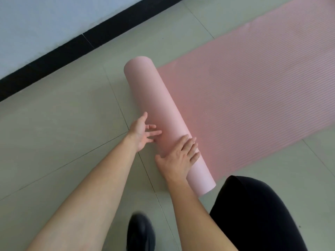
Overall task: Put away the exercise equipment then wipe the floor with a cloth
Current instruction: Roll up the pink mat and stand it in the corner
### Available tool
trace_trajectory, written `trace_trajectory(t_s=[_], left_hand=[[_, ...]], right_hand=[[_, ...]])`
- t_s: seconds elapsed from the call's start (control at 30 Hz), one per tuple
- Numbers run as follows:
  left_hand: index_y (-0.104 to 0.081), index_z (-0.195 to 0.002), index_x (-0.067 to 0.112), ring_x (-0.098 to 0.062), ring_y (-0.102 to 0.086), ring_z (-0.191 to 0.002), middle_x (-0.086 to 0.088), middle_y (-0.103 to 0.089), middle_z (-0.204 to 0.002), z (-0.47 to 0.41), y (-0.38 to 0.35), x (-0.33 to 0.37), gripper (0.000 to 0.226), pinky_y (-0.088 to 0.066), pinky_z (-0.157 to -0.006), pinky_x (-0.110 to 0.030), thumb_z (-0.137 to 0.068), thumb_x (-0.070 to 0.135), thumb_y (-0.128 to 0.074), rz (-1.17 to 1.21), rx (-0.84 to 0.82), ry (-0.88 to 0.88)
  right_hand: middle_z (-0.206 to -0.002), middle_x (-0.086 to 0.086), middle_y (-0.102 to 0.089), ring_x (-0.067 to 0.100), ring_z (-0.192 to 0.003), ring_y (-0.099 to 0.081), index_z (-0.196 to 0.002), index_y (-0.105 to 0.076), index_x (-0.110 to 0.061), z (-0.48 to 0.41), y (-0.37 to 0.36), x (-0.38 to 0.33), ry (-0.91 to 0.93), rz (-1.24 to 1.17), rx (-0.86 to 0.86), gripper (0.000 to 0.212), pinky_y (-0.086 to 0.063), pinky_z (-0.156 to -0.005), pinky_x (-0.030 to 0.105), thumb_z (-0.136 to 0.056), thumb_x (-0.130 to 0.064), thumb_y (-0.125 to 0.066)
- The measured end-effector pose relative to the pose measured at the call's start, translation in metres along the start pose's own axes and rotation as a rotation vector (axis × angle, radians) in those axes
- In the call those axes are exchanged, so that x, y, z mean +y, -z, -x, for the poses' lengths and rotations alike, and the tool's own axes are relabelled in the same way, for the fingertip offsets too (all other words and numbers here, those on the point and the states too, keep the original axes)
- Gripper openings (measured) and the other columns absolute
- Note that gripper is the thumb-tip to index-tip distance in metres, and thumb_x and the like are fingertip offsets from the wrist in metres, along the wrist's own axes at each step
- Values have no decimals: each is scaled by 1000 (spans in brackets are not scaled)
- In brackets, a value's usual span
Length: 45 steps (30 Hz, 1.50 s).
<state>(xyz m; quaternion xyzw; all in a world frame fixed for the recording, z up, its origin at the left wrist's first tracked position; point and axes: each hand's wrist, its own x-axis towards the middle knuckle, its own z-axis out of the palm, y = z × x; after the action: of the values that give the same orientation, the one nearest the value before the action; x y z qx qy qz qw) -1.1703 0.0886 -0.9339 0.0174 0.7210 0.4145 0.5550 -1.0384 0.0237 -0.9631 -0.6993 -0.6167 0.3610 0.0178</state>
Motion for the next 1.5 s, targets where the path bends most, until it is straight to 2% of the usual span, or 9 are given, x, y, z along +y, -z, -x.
trace_trajectory(t_s=[0.23,0.33,0.43,0.53,0.67,0.87,1.23,1.37,1.5], left_hand=[[-62,-96,13,-24,-54,-68,-7,-58,-87,-43,-21,6,20,-52,-50,-32,-95,29,-51,-188,267,-180],[-59,-95,24,-30,-58,-100,-12,-56,-119,-51,-41,3,16,-43,-68,-26,-85,35,-63,-408,361,-302],[-23,-149,33,-34,-43,-129,-16,-27,-149,-46,-63,3,96,-43,-99,-40,-72,48,-79,-423,268,-204],[14,-152,38,-35,-26,-145,-14,-3,-162,-49,-83,9,134,-31,-114,-55,-62,57,-84,-444,141,-131],[17,-153,33,-34,-16,-149,-17,10,-163,-39,-127,18,114,-23,-116,-48,-82,53,-70,-474,6,-175],[-12,-155,37,-40,-15,-143,-7,-3,-164,-40,-168,27,64,-25,-113,-48,-99,35,-42,-788,-80,-409],[-41,-148,12,-16,-17,-150,-7,-24,-161,-57,-197,17,58,-12,-122,-32,-91,7,-43,-815,-447,-815],[-11,-157,21,-20,1,-152,-10,5,-164,-48,-207,3,66,-3,-118,-26,-100,17,-44,-729,-245,-601],[-5,-156,31,-15,-12,-150,3,-7,-164,-40,-236,-6,67,-15,-123,-42,-101,19,-41,-585,-297,-398]], right_hand=[[-164,21,3,39,-152,-5,-156,10,-18,-30,13,36,103,149,37,127,-4,-123,53,-68,-55,-73],[-165,19,-4,36,-151,-10,-157,2,-20,-41,33,45,45,144,44,124,-8,-123,53,-64,-61,-69],[-165,16,-10,34,-150,-14,-158,-5,-20,-42,47,51,-41,100,111,109,-9,-123,51,-73,-58,-61],[-164,17,-15,35,-149,-18,-158,-13,-21,-44,56,51,-67,75,219,80,-12,-123,49,-89,-39,-49],[-165,17,-10,34,-152,-11,-158,-11,-23,-40,59,54,-21,117,225,62,-7,-124,49,-101,-42,-26],[-165,18,14,37,-153,12,-156,20,-20,-50,80,73,-121,298,174,121,5,-124,52,-79,-76,-56],[-165,18,10,40,-152,8,-155,18,-23,-102,117,112,-198,306,215,127,2,-124,53,-73,-65,-69],[-165,21,6,45,-151,3,-157,14,-21,-126,152,129,-249,205,102,131,1,-123,56,-66,-65,-69],[-165,21,11,45,-151,7,-158,15,-19,-151,191,140,-250,172,20,133,5,-121,57,-67,-68,-69]])
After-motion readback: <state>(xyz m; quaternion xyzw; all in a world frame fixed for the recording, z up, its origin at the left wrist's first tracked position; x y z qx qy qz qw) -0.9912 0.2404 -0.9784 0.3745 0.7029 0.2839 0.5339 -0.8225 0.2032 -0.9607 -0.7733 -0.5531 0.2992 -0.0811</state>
